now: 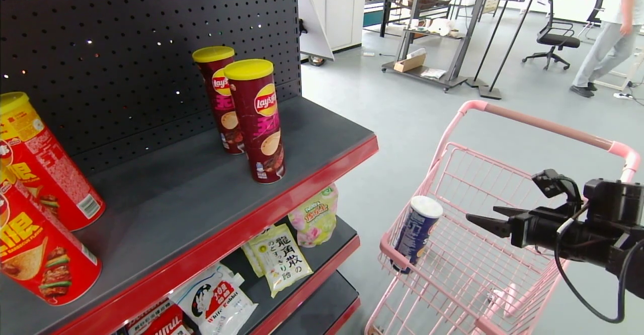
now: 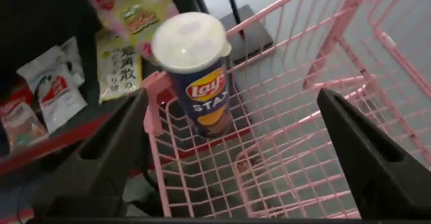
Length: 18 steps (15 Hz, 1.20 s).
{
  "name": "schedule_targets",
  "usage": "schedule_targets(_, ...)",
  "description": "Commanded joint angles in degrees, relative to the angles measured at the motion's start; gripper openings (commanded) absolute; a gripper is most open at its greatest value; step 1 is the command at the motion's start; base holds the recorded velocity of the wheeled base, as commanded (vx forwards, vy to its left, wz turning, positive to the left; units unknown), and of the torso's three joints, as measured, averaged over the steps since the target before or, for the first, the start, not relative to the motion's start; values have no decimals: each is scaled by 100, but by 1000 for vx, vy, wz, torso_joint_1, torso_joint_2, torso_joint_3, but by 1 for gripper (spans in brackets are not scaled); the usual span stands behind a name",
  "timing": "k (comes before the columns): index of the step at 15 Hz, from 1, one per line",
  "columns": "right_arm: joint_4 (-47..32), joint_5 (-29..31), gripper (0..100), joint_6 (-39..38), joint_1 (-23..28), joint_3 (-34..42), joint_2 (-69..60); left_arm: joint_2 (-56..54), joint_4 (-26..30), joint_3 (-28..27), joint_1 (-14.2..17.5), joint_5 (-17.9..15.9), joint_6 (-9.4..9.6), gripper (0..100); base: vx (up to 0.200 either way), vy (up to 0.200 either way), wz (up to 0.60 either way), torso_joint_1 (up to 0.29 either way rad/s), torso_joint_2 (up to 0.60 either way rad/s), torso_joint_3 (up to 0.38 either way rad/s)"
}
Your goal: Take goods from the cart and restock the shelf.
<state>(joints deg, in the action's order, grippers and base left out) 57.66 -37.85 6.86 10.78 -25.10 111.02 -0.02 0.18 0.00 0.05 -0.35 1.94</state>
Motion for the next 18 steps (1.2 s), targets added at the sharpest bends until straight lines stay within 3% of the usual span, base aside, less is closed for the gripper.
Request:
schedule_targets(1, -255, -442, 100, 825, 83, -250, 333, 2, -1, 0, 4, 0, 0, 100, 0, 0, 0, 0, 0, 0)
schedule_targets(3, -677, -750, 100, 1950, 74, -487, 544, 2, -1, 0, 4, 0, 0, 100, 0, 0, 0, 0, 0, 0)
schedule_targets(5, -879, -671, 100, 2381, -58, -487, 781, 11, -1, 0, 4, 0, 0, 100, 0, 0, 0, 0, 0, 0)
schedule_targets(8, -879, -328, 100, 2407, -128, -830, 1080, 11, -1, 0, 4, 0, 0, 100, 0, 0, 0, 0, 0, 0)
schedule_targets(18, -879, -293, 100, 2188, -709, -1559, 1607, 11, -1, 0, 4, 0, 0, 100, 0, 0, 0, 0, 0, 0)
